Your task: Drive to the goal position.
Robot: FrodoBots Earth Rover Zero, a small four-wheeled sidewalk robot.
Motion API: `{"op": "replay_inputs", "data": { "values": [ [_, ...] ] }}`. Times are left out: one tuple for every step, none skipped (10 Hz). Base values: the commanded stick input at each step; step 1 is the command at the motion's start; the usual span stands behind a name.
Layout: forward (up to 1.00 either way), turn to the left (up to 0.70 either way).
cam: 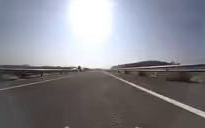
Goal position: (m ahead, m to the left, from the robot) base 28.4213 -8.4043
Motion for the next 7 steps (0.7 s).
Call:
{"op": "replay_inputs", "data": {
  "values": [
    [1.0,0.03],
    [1.0,0.03],
    [1.0,0.03],
    [1.0,0.03],
    [1.0,0.03],
    [1.0,0.03],
    [1.0,0.03]
  ]
}}
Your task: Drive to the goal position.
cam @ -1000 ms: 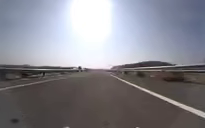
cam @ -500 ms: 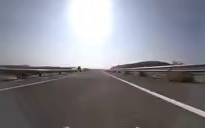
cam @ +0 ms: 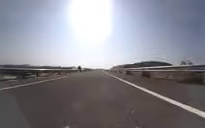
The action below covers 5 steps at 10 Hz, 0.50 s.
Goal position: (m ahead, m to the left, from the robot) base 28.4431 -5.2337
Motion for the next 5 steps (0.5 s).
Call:
{"op": "replay_inputs", "data": {
  "values": [
    [1.0,0.03],
    [1.0,0.03],
    [1.0,0.03],
    [1.0,0.03],
    [1.0,0.03]
  ]
}}
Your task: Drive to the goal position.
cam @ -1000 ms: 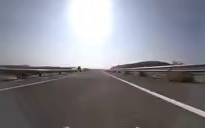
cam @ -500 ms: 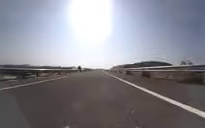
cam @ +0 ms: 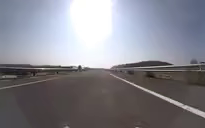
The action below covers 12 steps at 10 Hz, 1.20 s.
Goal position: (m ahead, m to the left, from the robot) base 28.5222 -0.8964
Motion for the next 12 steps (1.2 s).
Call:
{"op": "replay_inputs", "data": {
  "values": [
    [1.0,0.03],
    [1.0,0.03],
    [1.0,0.03],
    [1.0,0.03],
    [1.0,0.03],
    [1.0,0.03],
    [1.0,0.03],
    [1.0,0.03],
    [1.0,0.03],
    [1.0,0.03],
    [1.0,0.03],
    [1.0,0.03]
  ]
}}
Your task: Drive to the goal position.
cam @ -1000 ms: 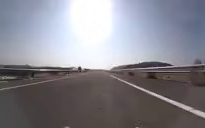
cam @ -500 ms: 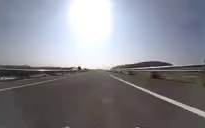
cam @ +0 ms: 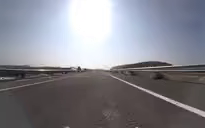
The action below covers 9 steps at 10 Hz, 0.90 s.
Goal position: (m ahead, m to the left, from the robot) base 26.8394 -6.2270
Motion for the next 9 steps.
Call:
{"op": "replay_inputs", "data": {
  "values": [
    [1.0,0.03],
    [1.0,0.03],
    [1.0,0.03],
    [1.0,0.03],
    [1.0,0.03],
    [1.0,0.03],
    [1.0,0.03],
    [1.0,0.03],
    [1.0,0.03]
  ]
}}
